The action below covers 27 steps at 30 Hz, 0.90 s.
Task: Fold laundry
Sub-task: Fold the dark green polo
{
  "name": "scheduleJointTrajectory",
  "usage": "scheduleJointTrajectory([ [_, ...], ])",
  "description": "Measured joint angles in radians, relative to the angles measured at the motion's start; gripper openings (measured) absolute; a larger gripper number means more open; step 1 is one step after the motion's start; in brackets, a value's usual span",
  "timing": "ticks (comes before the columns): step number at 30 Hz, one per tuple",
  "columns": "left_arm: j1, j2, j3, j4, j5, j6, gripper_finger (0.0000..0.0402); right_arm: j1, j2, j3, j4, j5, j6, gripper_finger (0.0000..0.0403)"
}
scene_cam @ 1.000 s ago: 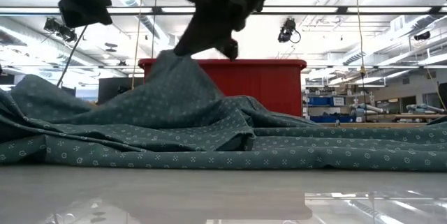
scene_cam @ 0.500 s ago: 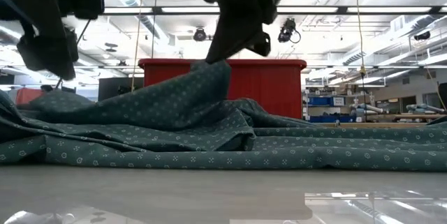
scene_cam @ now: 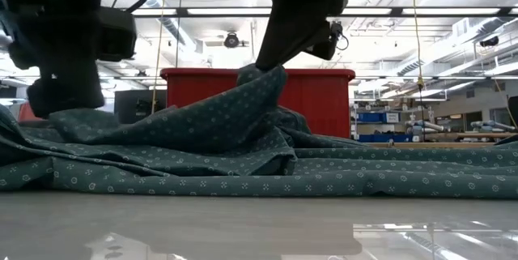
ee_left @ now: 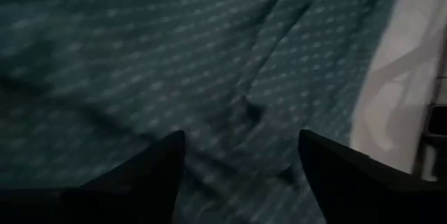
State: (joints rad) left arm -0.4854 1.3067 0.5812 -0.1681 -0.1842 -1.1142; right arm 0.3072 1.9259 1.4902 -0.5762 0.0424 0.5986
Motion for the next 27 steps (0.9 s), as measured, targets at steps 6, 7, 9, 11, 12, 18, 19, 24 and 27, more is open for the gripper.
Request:
scheduleJointTrajectory([
  [6, -0.008, 0.041, 0.000, 0.078, 0.006, 0.007, 0.0204, 0.011, 0.000, 0.000, -0.001, 0.042, 0.046, 0.0000],
  [7, -0.010, 0.043, 0.000, 0.076, 0.009, 0.007, 0.0184, 0.012, 0.000, 0.000, -0.001, 0.047, 0.055, 0.0000],
  [9, -0.009, 0.043, 0.000, 0.071, 0.013, 0.008, 0.0136, 0.015, 0.000, 0.000, -0.002, 0.058, 0.065, 0.0000],
  [11, -0.009, 0.043, 0.000, 0.064, 0.014, 0.022, 0.0082, 0.018, 0.000, 0.000, -0.002, 0.069, 0.082, 0.0000],
  [12, -0.009, 0.043, 0.000, 0.061, 0.014, 0.033, 0.0052, 0.019, 0.000, 0.000, -0.002, 0.070, 0.088, 0.0000],
  [18, -0.010, 0.026, 0.024, 0.068, 0.074, 0.041, 0.0005, 0.024, -0.003, 0.000, -0.008, 0.086, 0.177, 0.0000],
  [19, -0.015, 0.013, 0.040, 0.068, 0.088, 0.049, 0.0004, 0.028, -0.006, 0.000, -0.010, 0.103, 0.208, 0.0000],
  [24, -0.078, -0.052, 0.153, 0.060, 0.099, 0.105, 0.0002, 0.070, -0.053, 0.001, -0.031, 0.145, 0.432, 0.0000],
  [27, -0.124, -0.057, 0.212, 0.027, 0.100, 0.115, 0.0002, 0.090, -0.058, 0.001, -0.082, 0.113, 0.537, 0.0000],
])
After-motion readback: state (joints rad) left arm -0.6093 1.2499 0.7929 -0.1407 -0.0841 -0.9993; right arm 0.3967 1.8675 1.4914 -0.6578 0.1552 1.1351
